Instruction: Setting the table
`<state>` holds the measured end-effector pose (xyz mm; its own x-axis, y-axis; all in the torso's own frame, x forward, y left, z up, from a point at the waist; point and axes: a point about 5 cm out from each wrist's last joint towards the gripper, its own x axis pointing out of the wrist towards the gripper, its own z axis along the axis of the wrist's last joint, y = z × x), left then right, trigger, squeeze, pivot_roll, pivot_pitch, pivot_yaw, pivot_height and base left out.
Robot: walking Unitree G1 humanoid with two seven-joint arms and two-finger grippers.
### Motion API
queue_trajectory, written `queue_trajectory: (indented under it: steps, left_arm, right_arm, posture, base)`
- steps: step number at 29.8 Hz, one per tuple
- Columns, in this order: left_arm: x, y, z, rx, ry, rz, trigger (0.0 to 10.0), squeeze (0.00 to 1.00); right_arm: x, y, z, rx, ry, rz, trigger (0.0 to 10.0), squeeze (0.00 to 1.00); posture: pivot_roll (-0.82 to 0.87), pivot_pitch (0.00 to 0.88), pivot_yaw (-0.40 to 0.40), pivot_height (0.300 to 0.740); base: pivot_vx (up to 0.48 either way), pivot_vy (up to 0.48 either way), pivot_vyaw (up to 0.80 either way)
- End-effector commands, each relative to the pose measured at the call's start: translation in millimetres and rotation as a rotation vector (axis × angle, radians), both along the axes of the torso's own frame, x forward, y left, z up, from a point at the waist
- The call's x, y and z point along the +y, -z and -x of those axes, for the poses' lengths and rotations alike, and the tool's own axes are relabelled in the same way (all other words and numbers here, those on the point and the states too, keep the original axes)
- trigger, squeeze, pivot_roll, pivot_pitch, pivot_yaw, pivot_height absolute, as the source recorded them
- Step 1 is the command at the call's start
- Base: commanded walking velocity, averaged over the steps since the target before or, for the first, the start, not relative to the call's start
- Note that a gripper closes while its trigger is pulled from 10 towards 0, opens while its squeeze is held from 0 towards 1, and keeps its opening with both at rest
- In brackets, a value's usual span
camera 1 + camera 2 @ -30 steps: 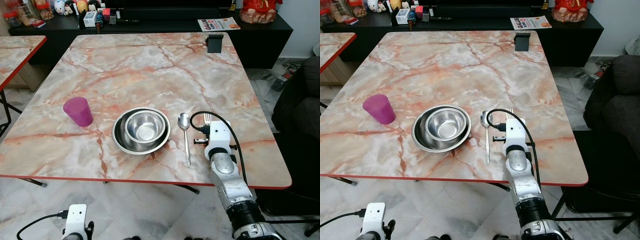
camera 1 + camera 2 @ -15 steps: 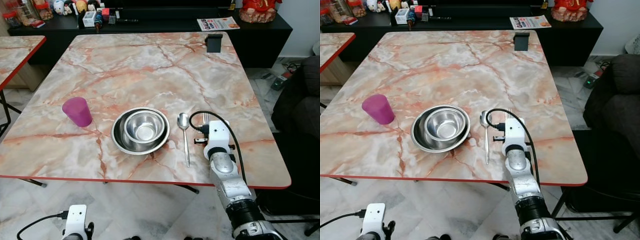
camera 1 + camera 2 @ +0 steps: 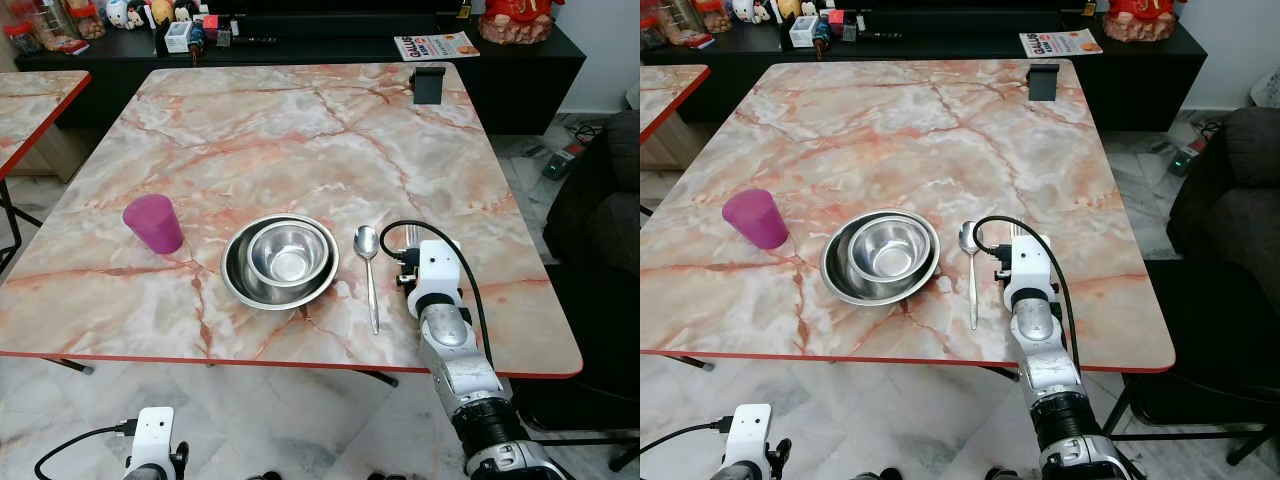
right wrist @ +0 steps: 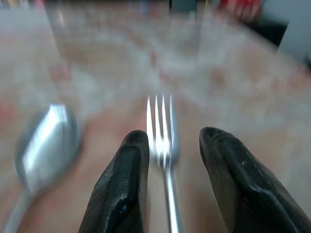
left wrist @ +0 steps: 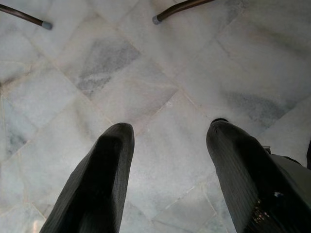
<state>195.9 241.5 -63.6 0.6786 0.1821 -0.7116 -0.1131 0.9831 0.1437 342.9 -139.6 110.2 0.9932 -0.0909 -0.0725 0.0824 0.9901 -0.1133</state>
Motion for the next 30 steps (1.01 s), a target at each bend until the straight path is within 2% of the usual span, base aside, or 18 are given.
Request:
queue_trajectory:
  steps: [1,3,11,17,22,30]
  left_arm:
    - [0.6,2,3.8,0.022,-0.01,0.005,10.0,0.0]
    - [0.2,2,3.3,0.021,-0.008,0.006,10.0,0.0]
    - [-2.4,2,0.6,0.013,-0.004,0.011,10.0,0.0]
    - [-3.2,0,-1.5,-0.001,-0.01,0.014,10.0,0.0]
    - [-3.5,0,-1.7,-0.006,-0.035,0.025,10.0,0.0]
    - [-3.2,1,-1.3,-0.005,-0.046,0.025,10.0,0.0]
  right_arm:
    - [-0.2,-14,-0.2,-0.084,-0.002,-0.002,10.0,0.0]
    - [2.5,-28,-0.6,-0.148,-0.021,-0.008,10.0,0.0]
    - [3.4,-46,-0.5,-0.235,-0.014,-0.032,10.0,0.0]
    - [4.0,-76,0.1,-0.39,-0.022,-0.063,10.0,0.0]
    - [5.8,-85,-0.7,-0.418,-0.036,-0.064,10.0,0.0]
    - [5.8,-92,-1.0,-0.447,-0.041,-0.07,10.0,0.0]
  posture:
    - [0.03,0.147,0.049,0.74]
    - [0.03,0.143,0.05,0.74]
    - [0.03,0.141,0.048,0.74]
    - [0.02,0.136,0.044,0.74]
    - [0.03,0.135,0.037,0.74]
    - [0.03,0.135,0.031,0.74]
  base:
    - [0.0,0.0,0.0]
    - [0.0,0.0,0.0]
    - [0.0,0.0,0.0]
    - [0.0,0.0,0.0]
    - [0.0,0.0,0.0]
    - [0.0,0.287,0.0]
